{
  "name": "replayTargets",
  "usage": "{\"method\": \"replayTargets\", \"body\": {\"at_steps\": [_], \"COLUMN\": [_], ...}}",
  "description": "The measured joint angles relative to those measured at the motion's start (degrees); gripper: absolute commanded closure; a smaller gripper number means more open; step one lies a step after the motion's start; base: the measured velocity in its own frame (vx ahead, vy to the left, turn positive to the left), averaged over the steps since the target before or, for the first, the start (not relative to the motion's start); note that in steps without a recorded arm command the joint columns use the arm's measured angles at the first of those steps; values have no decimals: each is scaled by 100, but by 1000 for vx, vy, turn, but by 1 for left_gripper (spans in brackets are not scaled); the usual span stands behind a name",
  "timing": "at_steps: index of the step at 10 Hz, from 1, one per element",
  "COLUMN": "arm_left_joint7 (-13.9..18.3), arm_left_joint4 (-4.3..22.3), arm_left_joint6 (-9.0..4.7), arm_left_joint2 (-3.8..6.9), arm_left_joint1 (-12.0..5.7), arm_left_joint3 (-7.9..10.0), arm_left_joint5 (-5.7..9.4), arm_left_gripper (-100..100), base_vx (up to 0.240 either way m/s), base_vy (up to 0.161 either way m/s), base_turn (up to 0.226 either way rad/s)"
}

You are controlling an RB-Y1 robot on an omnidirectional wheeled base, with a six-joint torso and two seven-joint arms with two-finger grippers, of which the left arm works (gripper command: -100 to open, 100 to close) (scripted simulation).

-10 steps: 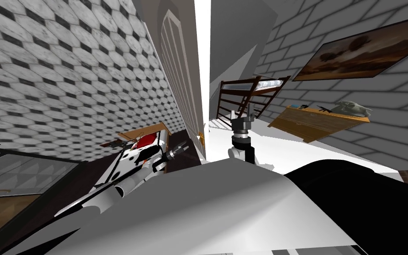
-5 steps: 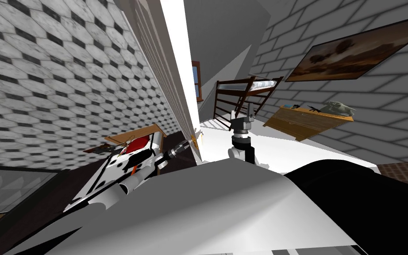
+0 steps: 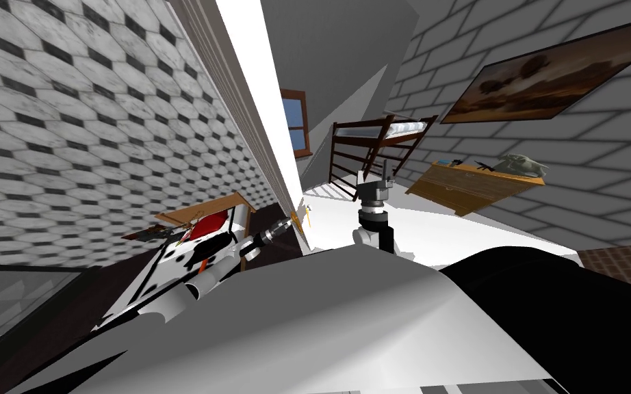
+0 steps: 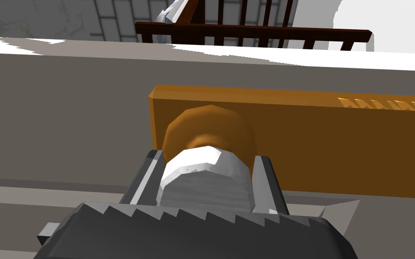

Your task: Push the door open

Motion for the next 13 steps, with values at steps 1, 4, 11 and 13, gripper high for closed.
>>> {"method": "replayTargets", "body": {"at_steps": [1, 4, 11, 13], "arm_left_joint7": [0, -35, -383, -503], "arm_left_joint4": [4, 78, 376, 495], "arm_left_joint6": [2, 51, 770, 928], "arm_left_joint2": [4, -47, -643, -808], "arm_left_joint1": [2, 4, -116, -149], "arm_left_joint3": [0, 54, 561, 720], "arm_left_joint5": [0, 9, 121, 159], "arm_left_gripper": [100, 100, 100, 100], "base_vx": [-4, 12, 40, 35], "base_vy": [9, -79, -146, -86], "base_turn": [11, -7, -43, -26]}}
